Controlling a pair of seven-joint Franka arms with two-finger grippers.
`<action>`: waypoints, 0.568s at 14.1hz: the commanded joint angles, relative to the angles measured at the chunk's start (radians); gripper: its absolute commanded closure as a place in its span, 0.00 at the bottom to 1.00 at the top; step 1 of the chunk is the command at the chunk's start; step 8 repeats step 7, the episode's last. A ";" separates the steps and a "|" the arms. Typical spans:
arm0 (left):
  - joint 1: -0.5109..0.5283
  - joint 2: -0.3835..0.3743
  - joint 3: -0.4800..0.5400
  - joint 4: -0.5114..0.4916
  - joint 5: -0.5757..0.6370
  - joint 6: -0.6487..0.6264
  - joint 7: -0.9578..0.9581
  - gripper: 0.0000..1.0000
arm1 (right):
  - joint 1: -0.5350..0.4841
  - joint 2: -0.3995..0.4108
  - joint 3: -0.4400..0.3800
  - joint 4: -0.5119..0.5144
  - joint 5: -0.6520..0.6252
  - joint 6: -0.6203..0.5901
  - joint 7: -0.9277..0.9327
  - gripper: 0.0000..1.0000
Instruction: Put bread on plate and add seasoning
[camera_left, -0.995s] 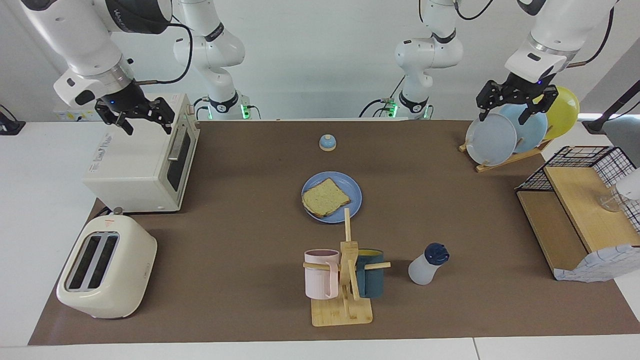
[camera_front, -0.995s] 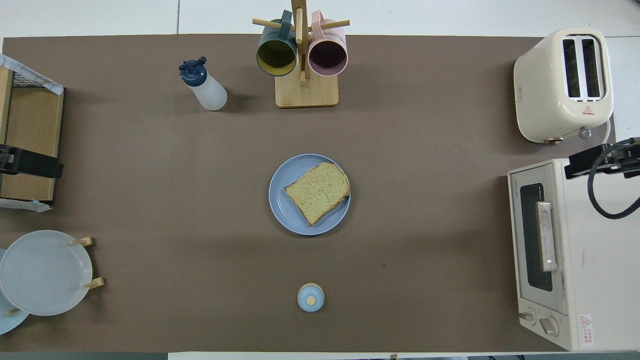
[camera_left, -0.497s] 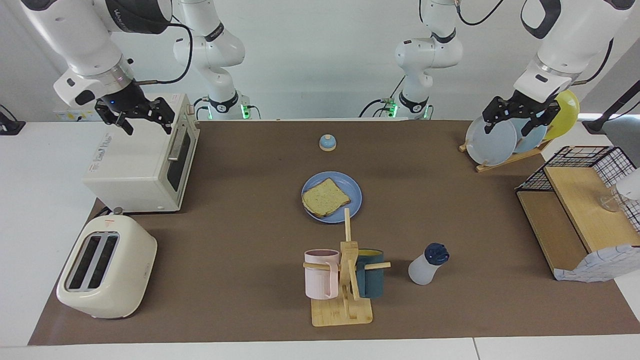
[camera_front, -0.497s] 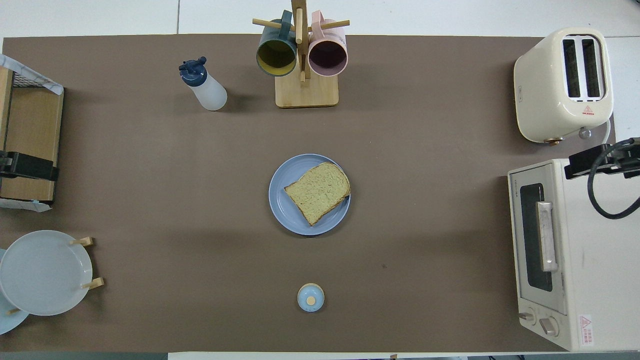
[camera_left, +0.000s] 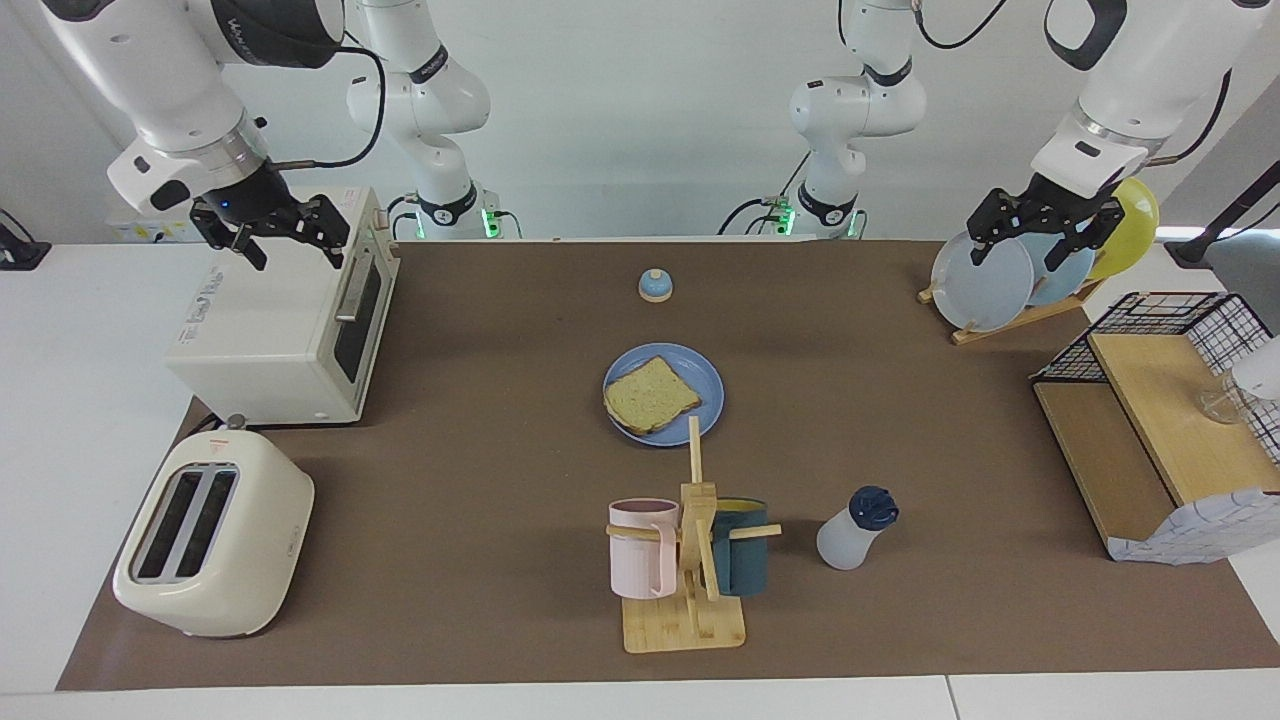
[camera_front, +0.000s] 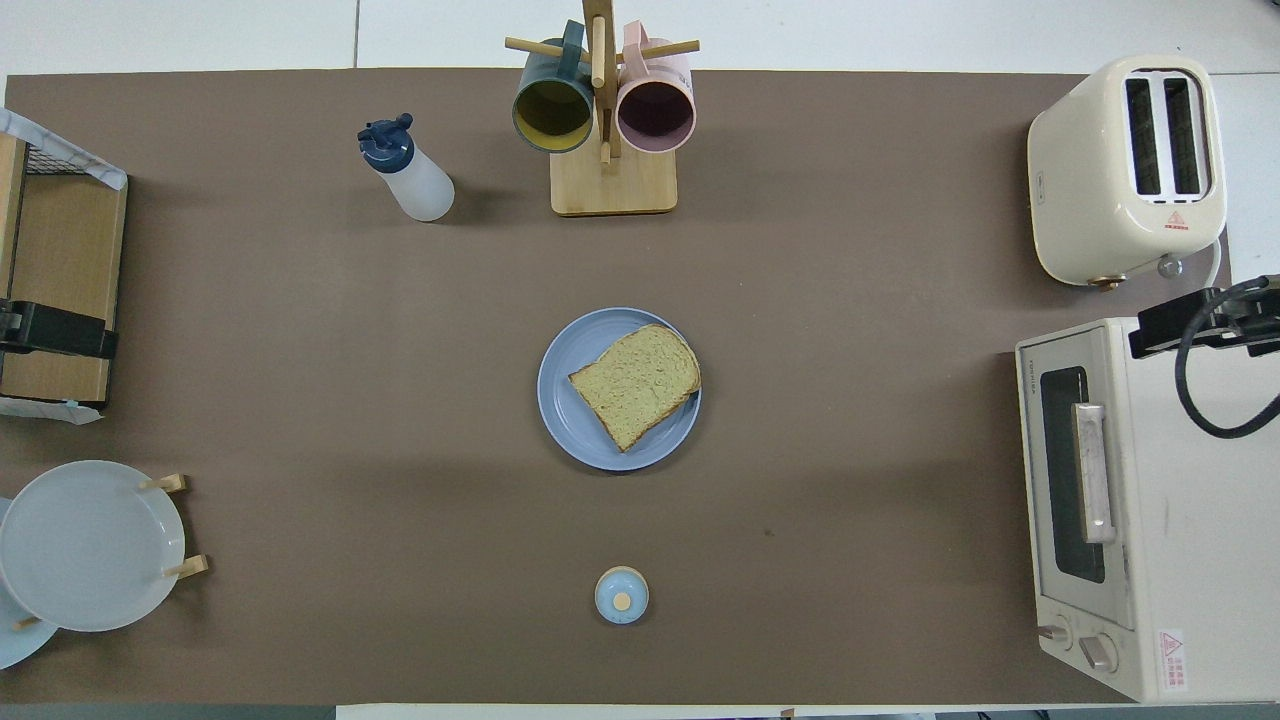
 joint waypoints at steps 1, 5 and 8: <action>-0.008 -0.004 0.004 -0.002 -0.012 0.006 0.012 0.00 | -0.006 -0.010 0.007 -0.010 -0.002 0.003 -0.001 0.00; -0.013 -0.006 0.005 -0.005 -0.014 -0.001 -0.019 0.00 | -0.006 -0.010 0.005 -0.010 -0.002 -0.002 0.000 0.00; -0.014 -0.009 0.008 -0.007 -0.014 -0.001 -0.030 0.00 | -0.008 -0.010 0.007 -0.010 -0.001 0.000 0.004 0.00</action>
